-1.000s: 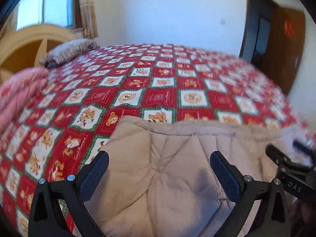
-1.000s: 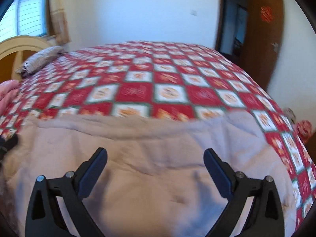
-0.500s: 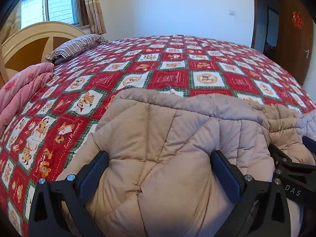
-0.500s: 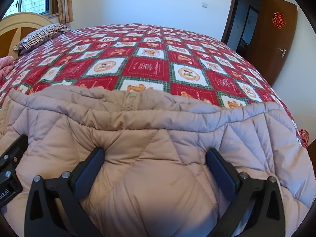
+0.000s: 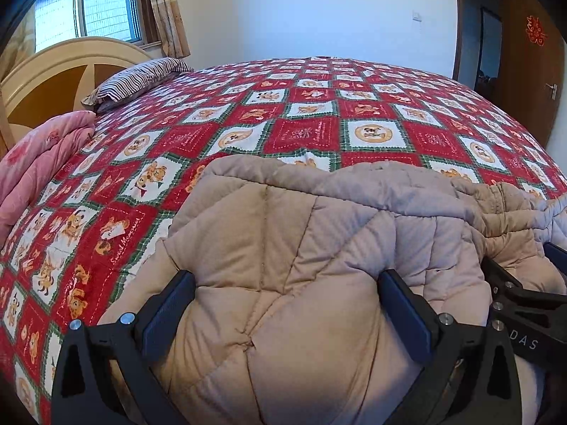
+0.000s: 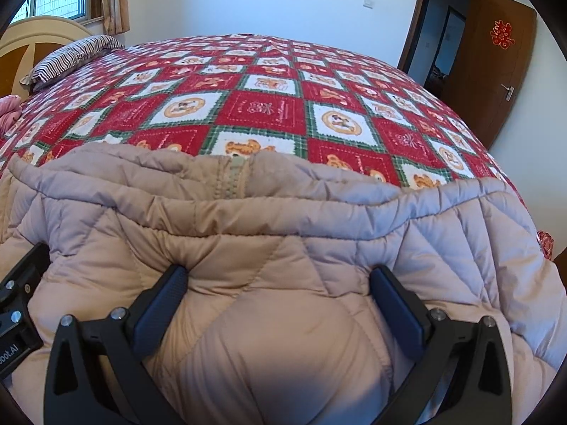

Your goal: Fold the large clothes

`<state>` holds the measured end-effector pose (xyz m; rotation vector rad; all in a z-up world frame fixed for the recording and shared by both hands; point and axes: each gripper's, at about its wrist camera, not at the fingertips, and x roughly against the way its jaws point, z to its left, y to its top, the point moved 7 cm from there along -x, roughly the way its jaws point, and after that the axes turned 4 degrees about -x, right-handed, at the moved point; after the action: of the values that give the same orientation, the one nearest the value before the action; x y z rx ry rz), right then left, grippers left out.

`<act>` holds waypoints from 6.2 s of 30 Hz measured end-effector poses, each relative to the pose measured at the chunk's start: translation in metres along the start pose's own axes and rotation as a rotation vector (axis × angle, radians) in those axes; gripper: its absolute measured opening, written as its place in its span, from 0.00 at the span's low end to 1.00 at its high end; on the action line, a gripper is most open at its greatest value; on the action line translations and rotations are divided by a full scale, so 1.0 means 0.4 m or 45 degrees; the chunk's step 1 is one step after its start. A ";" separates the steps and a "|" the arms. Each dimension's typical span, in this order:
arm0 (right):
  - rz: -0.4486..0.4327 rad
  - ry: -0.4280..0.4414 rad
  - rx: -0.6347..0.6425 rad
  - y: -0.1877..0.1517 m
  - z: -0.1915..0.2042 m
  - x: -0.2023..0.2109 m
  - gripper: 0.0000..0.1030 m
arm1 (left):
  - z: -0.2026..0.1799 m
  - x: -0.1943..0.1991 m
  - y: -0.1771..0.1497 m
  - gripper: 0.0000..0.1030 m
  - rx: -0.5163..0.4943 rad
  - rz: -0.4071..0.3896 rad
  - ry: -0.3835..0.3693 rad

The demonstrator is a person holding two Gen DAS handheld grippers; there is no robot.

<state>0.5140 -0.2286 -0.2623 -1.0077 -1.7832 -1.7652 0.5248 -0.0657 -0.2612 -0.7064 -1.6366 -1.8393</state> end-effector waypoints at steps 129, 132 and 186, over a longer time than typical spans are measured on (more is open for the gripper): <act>-0.180 -0.011 -0.367 -0.340 -0.518 0.464 0.88 | -0.105 0.713 -0.108 0.84 -0.380 -0.600 -0.112; -0.229 0.043 -0.305 -0.244 -0.446 0.493 0.82 | 0.091 0.564 -0.038 0.85 -0.132 -0.455 0.041; -0.135 0.260 -0.258 -0.108 -0.143 0.213 0.72 | -0.168 0.199 -0.006 0.92 -0.278 -0.255 -0.176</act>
<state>0.4167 -0.2647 -0.2220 -0.7857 -1.5828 -2.0669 0.4666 -0.1380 -0.2136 -0.8023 -1.6597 -2.1804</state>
